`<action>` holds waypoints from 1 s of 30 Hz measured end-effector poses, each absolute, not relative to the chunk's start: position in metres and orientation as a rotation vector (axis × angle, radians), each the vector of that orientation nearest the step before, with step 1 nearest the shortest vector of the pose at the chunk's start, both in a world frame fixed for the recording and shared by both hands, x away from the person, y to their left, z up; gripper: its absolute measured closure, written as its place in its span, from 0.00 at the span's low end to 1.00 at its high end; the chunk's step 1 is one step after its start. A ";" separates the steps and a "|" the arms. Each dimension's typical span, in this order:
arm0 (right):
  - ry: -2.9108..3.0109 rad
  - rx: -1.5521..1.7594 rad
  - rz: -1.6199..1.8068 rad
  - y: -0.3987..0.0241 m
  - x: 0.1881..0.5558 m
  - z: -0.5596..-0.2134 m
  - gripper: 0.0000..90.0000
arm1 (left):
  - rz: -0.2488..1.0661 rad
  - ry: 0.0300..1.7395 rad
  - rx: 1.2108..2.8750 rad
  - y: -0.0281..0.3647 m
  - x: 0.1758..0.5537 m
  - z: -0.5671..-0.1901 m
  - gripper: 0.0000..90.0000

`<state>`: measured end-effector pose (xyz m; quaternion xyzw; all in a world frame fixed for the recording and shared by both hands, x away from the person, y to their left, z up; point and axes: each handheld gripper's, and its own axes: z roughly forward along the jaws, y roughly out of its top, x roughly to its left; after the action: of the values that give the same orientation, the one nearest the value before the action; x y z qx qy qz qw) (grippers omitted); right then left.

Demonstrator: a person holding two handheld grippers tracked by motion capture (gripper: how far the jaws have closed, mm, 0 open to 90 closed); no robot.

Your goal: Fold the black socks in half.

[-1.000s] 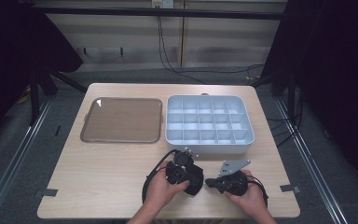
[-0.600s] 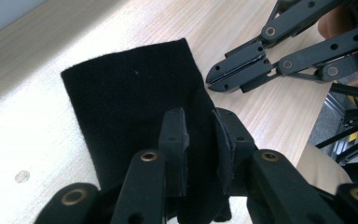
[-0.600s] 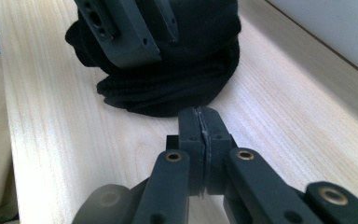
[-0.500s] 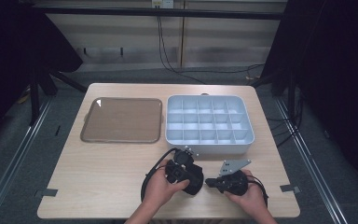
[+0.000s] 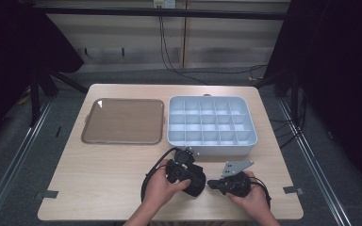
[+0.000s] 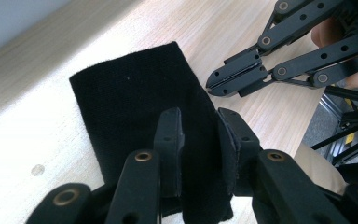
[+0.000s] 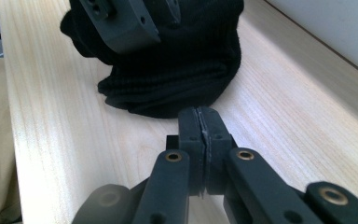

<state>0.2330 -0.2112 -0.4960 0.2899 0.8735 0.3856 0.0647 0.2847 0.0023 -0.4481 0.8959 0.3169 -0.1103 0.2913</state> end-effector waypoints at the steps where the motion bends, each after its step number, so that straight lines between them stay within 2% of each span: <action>1: 2.638 0.876 1.162 -0.211 0.233 -0.496 0.99 | -0.293 0.839 2.390 0.003 0.285 -0.448 0.78; 11: 2.644 0.862 1.165 -0.210 0.234 -0.496 0.99 | -0.296 0.847 2.378 0.003 0.287 -0.444 0.77; 21: 2.625 0.892 1.166 -0.215 0.235 -0.495 0.99 | -0.304 0.843 2.397 -0.005 0.284 -0.447 0.89; 30: 2.618 0.893 1.160 -0.217 0.235 -0.494 0.99 | -0.303 0.859 2.431 -0.015 0.282 -0.463 0.90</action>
<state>0.2352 -0.2174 -0.4937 0.2969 0.8707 0.3857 0.0712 0.2817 -0.0149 -0.4627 0.9019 0.3185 -0.1125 0.2692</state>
